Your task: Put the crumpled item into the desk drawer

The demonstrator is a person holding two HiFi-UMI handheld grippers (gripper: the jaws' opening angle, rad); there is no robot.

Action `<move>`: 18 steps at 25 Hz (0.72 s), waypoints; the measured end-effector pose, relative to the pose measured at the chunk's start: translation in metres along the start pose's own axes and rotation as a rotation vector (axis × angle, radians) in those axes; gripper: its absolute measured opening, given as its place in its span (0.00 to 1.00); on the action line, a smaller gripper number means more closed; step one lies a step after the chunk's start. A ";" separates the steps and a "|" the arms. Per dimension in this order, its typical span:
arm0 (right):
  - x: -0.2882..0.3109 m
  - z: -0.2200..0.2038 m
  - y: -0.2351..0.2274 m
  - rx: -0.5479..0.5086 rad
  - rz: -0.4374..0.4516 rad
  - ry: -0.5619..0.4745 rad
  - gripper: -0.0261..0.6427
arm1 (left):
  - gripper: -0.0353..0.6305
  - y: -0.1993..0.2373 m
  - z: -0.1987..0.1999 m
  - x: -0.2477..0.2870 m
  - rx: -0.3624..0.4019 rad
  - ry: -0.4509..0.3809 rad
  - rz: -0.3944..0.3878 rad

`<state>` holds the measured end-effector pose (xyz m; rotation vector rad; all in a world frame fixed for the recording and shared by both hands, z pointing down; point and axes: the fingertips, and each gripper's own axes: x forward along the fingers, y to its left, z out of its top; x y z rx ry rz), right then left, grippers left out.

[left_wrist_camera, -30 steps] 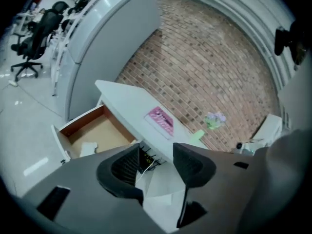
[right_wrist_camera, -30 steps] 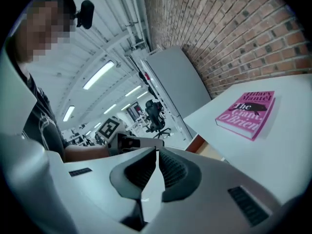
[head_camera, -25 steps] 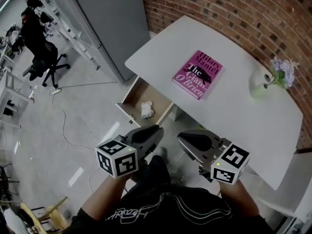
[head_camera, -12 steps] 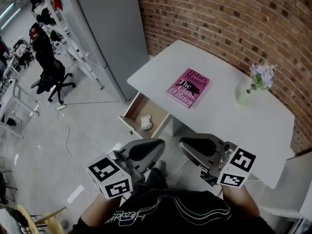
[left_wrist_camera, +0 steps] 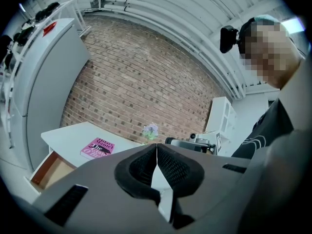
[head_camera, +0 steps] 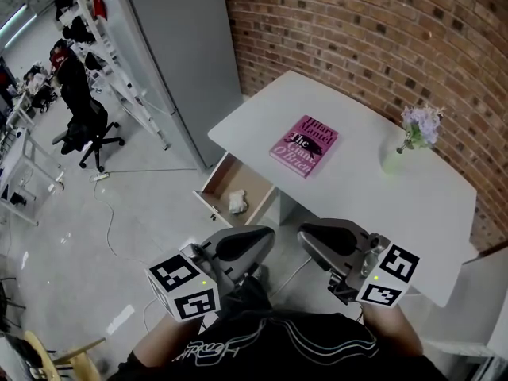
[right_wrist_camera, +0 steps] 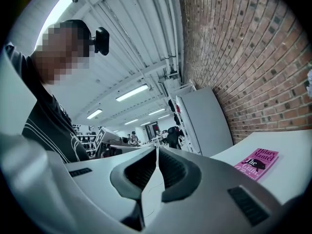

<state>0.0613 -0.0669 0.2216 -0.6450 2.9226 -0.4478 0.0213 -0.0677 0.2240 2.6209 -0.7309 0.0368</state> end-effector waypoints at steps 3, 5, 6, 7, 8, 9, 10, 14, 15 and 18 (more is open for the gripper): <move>-0.001 -0.001 -0.002 -0.001 -0.015 0.004 0.11 | 0.09 0.001 0.001 0.001 -0.004 0.003 -0.004; -0.001 -0.001 -0.004 -0.004 -0.023 0.009 0.11 | 0.09 0.001 0.002 0.002 -0.003 0.003 -0.007; -0.001 -0.001 -0.005 -0.004 -0.025 0.011 0.11 | 0.09 0.002 0.002 0.003 -0.004 0.002 -0.008; -0.001 -0.001 -0.006 -0.005 -0.027 0.012 0.11 | 0.09 0.003 0.003 0.003 -0.005 0.001 -0.009; -0.001 -0.001 -0.007 -0.005 -0.029 0.013 0.11 | 0.09 0.003 0.004 0.004 -0.005 0.000 -0.010; 0.000 -0.001 -0.007 -0.006 -0.031 0.015 0.11 | 0.09 0.004 0.005 0.005 -0.006 -0.001 -0.011; 0.000 -0.001 -0.008 -0.006 -0.033 0.015 0.11 | 0.09 0.005 0.005 0.006 -0.006 -0.001 -0.012; 0.000 -0.001 -0.009 -0.007 -0.032 0.016 0.11 | 0.09 0.007 0.005 0.006 -0.005 0.003 -0.006; 0.000 0.000 -0.008 -0.008 -0.031 0.016 0.11 | 0.09 0.006 0.005 0.006 -0.007 0.002 -0.003; -0.001 0.001 -0.006 -0.013 -0.027 0.013 0.11 | 0.09 0.006 0.006 0.005 -0.010 -0.003 0.004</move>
